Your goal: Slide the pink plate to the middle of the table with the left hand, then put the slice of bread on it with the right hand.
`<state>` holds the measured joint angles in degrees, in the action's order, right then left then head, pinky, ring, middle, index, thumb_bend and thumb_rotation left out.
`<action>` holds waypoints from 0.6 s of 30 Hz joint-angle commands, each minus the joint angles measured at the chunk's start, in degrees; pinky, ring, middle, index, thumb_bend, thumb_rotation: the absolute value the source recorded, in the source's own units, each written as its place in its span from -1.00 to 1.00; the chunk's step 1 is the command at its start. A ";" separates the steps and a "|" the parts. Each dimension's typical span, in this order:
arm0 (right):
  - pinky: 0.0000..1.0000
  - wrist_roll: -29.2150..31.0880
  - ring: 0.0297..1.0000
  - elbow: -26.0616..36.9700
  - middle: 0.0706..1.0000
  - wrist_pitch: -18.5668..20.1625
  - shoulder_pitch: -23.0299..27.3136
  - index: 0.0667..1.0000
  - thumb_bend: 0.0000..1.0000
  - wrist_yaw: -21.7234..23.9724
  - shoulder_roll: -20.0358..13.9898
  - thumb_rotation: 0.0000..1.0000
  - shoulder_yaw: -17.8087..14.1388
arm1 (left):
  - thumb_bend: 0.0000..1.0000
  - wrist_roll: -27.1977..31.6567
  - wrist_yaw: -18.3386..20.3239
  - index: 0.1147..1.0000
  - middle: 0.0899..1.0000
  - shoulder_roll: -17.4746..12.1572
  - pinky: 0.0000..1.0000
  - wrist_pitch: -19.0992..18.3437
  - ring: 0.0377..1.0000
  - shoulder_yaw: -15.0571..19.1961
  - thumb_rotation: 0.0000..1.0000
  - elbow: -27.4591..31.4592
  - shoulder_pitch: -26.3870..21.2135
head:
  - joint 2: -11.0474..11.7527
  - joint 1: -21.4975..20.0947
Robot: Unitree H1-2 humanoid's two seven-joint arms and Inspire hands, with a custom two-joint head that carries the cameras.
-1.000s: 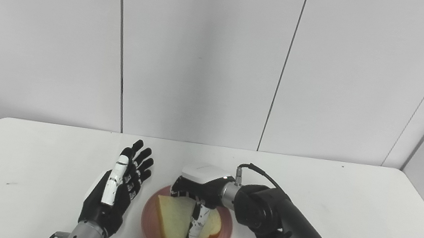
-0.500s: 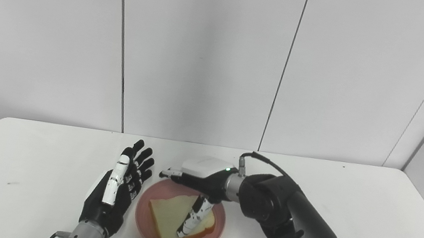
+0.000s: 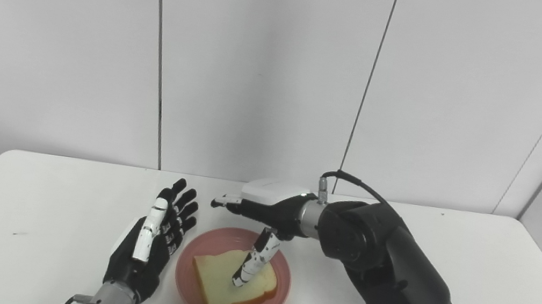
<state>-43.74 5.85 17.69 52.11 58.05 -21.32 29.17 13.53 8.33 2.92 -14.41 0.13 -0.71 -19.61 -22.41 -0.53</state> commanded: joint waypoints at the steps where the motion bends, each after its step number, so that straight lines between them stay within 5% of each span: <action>1: 0.83 -0.15 0.94 3.08 0.97 2.62 4.18 0.95 0.99 0.23 -0.62 -0.26 -2.16 | -0.03 0.13 0.18 0.98 0.97 -0.31 0.98 0.45 0.98 -0.15 1.00 2.16 -2.44 | 0.16 -0.02; 5: 0.67 2.34 0.89 5.89 0.94 3.91 3.79 0.91 1.00 -1.54 -1.40 -0.33 -6.45 | -0.04 -0.89 -0.10 0.97 0.95 -0.60 0.93 1.11 0.95 -0.43 1.00 2.12 -2.49 | 0.32 0.03; 11: 0.60 7.89 0.81 6.98 0.90 3.46 -2.43 0.97 0.98 -12.11 -0.63 -0.25 -15.78 | -0.01 -1.30 -0.03 0.96 0.94 -0.63 0.95 2.09 0.94 0.02 1.00 1.78 -2.62 | 0.70 0.28; 18: 0.69 13.78 0.93 6.34 1.00 9.15 -12.28 1.00 0.82 -19.09 3.56 0.38 -25.03 | 0.03 -1.73 0.12 0.95 0.95 -1.31 0.95 3.05 0.93 0.14 1.00 1.84 -2.53 | 0.94 0.53</action>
<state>-30.93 10.54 26.49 38.48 41.46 -18.91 5.91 12.24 8.39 1.88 -13.81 0.39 -0.75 -19.69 -21.53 -0.09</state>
